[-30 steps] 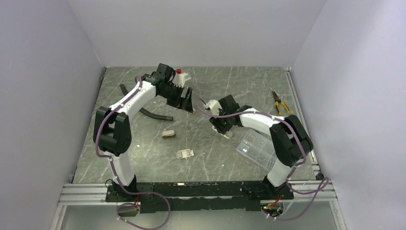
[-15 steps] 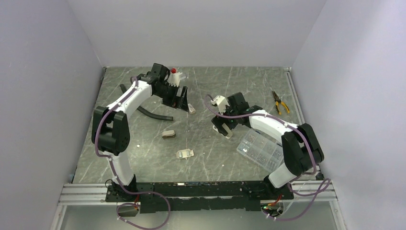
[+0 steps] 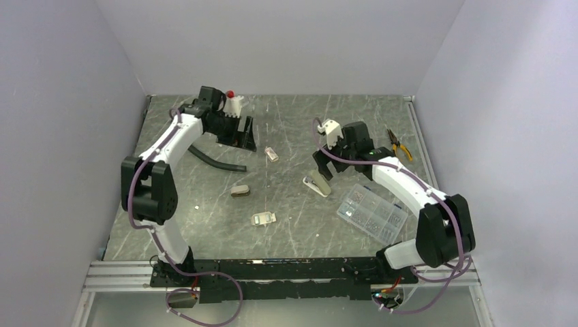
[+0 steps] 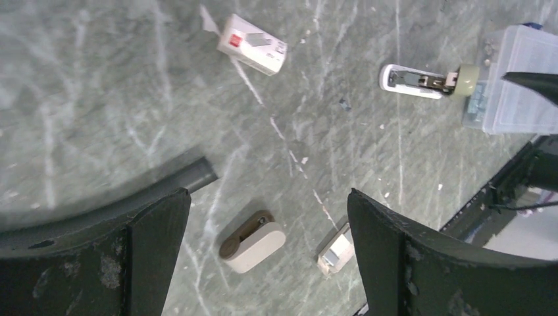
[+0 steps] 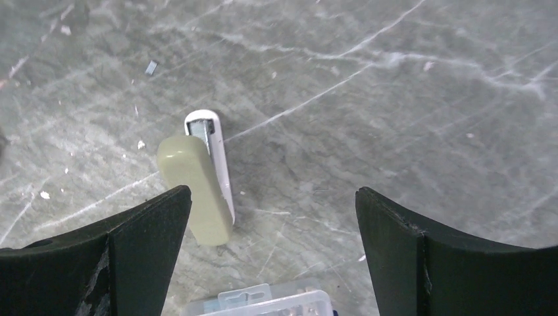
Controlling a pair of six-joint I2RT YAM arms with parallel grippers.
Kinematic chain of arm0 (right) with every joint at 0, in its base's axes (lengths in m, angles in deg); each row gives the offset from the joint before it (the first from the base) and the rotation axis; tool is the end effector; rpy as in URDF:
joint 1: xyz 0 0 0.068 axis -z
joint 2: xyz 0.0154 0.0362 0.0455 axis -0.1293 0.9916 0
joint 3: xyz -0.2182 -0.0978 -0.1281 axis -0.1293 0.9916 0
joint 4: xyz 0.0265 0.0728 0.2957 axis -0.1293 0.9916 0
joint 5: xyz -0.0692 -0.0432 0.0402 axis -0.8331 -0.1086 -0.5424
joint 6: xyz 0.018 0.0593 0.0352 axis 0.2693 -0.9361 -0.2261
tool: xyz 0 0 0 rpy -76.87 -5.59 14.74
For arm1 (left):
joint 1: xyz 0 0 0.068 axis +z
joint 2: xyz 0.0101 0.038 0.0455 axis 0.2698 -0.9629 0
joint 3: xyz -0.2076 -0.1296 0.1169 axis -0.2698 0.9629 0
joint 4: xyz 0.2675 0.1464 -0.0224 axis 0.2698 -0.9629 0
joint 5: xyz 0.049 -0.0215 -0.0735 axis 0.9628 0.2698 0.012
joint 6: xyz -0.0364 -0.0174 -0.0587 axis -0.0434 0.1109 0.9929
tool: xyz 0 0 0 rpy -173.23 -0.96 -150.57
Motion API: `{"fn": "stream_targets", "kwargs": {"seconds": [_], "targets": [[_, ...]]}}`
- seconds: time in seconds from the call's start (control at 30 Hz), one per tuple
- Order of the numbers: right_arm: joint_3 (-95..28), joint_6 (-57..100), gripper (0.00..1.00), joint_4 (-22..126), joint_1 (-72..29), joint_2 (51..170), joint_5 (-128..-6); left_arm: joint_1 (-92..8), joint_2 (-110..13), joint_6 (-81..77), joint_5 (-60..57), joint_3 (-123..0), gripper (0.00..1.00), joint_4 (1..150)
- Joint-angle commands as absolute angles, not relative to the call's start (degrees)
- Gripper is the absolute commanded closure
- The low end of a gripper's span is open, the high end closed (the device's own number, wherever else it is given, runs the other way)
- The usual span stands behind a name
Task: Load the staples into the stapler
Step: Reset both arms
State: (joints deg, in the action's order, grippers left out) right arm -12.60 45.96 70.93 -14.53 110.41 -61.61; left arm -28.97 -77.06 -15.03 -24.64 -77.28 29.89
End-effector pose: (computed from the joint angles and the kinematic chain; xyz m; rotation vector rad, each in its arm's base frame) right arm 0.3282 0.1464 0.2031 -0.9060 2.1863 0.2987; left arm 0.4231 -0.1316 0.2408 0.5189 2.5125 -0.7906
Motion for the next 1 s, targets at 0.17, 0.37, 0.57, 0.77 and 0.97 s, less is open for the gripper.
{"fn": "stream_targets", "kwargs": {"seconds": [0.17,0.37,0.57,0.77,0.97], "targets": [[-13.91,34.81,0.0,62.07,-10.43,99.2,-69.36,-24.0,-64.85,-17.0,-17.53,-70.96,0.05,37.94],[-12.0,32.15,0.0,58.61,-9.82,94.79,-78.02,-19.57,-54.61,-14.35,-14.26,-62.28,0.05,49.39],[-8.15,31.77,0.0,54.42,-9.18,90.57,-75.51,-18.16,-42.47,-14.66,-11.51,-54.09,0.05,60.21],[-8.08,34.95,0.0,54.04,-8.86,86.82,-77.51,-16.4,-36.56,-15.97,-15.43,-50.36,0.05,62.97],[-7.76,35.24,0.0,54.5,-6.84,85.34,-76.41,-15.04,-34.06,-16.14,-16.99,-48.73,0.05,63.08]]}}
